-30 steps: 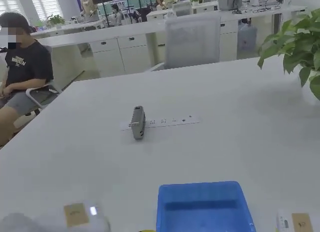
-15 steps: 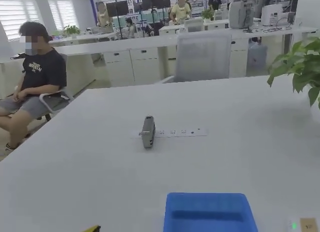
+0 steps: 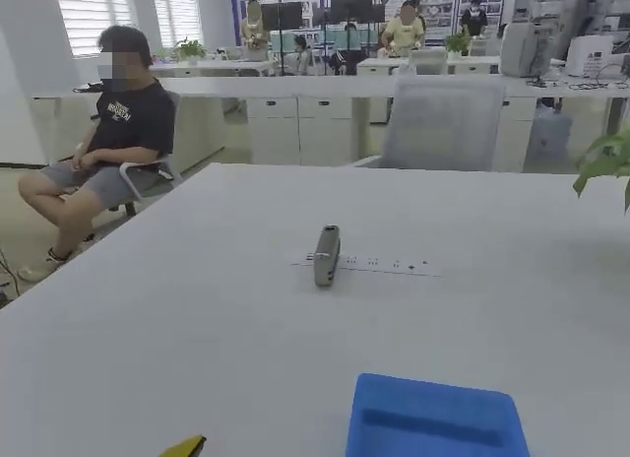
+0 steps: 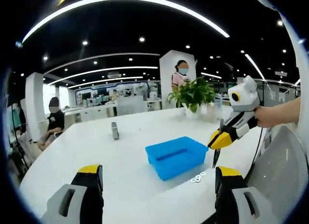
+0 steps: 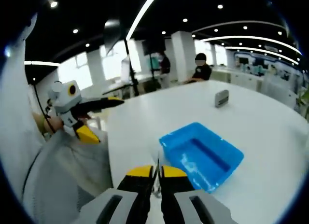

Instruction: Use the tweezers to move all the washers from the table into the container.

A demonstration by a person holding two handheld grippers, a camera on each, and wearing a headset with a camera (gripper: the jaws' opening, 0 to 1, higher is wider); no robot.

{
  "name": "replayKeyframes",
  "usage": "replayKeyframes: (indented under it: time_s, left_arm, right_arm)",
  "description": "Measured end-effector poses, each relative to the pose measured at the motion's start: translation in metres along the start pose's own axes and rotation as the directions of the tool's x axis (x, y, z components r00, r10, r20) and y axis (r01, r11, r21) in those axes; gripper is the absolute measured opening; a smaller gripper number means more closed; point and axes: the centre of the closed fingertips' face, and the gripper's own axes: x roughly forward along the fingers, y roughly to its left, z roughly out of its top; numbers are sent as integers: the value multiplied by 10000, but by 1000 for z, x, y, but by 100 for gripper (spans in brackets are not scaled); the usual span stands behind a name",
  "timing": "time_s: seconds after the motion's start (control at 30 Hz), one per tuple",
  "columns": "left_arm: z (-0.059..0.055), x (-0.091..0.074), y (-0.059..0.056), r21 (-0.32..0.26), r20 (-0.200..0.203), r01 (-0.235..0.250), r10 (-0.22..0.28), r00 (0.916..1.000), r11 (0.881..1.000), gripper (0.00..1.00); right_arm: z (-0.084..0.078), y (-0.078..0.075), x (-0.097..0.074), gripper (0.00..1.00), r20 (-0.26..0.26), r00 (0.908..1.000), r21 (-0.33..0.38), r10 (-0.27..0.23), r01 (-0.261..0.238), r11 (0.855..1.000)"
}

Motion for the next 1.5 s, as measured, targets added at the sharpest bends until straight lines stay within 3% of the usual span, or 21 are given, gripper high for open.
replayKeyframes:
  time_s: [0.13, 0.23, 0.33, 0.4, 0.43, 0.5, 0.67, 0.8, 0.9, 0.93, 1.03, 1.3, 1.5]
  left_arm:
    - [0, -3, 9, -162, 171, -149, 151, 9997, 9998, 97]
    - [3, -4, 4, -356, 376, 120, -107, 9992, 9993, 90]
    - [2, -3, 2, 48, 278, 146, -148, 9995, 9999, 88]
    - [2, -4, 1, -105, 301, 203, -200, 9993, 9997, 87]
    - [7, -5, -1, -392, 620, 407, -382, 9973, 9984, 87]
    - [14, -6, -3, -268, 965, 563, -535, 9939, 9981, 84]
    - [5, -2, -10, 178, 358, 846, -852, 9957, 9963, 78]
    - [6, -3, -8, 74, 452, 787, -790, 9958, 9969, 75]
    - [1, -3, -8, 135, 223, 784, -787, 9966, 9968, 72]
    - [0, -3, -7, 214, 133, 733, -736, 9972, 9971, 71]
    - [-2, -3, -6, 167, 3, 709, -709, 9975, 9973, 68]
    - [-3, -3, -6, 212, -44, 727, -726, 9974, 9971, 67]
    - [-4, -2, -6, 173, -103, 749, -747, 9971, 9970, 65]
  right_arm:
    - [21, -22, -4, 2, 285, 9986, 21, -439, 438, 9990]
    - [28, -38, 0, 2, 380, 9969, 99, -683, 679, 9976]
    - [28, -50, 10, 2, 235, 9955, 51, -920, 919, 9958]
    - [25, -58, 18, 2, 66, 9939, 43, -1097, 1097, 9940]
    - [24, -62, 20, 2, 10, 9932, 45, -1165, 1164, 9932]
    - [20, -68, 25, 2, -156, 9913, 32, -1305, 1305, 9914]
    - [2, -84, 40, 2, -748, 9854, -199, -1530, 1519, 9882]
    - [-6, -88, 48, 2, -873, 9842, -186, -1538, 1527, 9881]
    - [-10, -89, 53, 3, -983, 9829, -271, -1559, 1540, 9877]
    - [-4, -90, 54, 3, -656, 9854, -197, -1573, 1563, 9875]
    - [-5, -94, 54, 3, -792, 9837, -38, -1613, 1615, 9869]
    - [5, -95, 47, 3, -526, 9849, 171, -1647, 1658, 9860]
    - [20, -87, 34, 3, 41, 9860, 516, -1667, 1663, 9847]
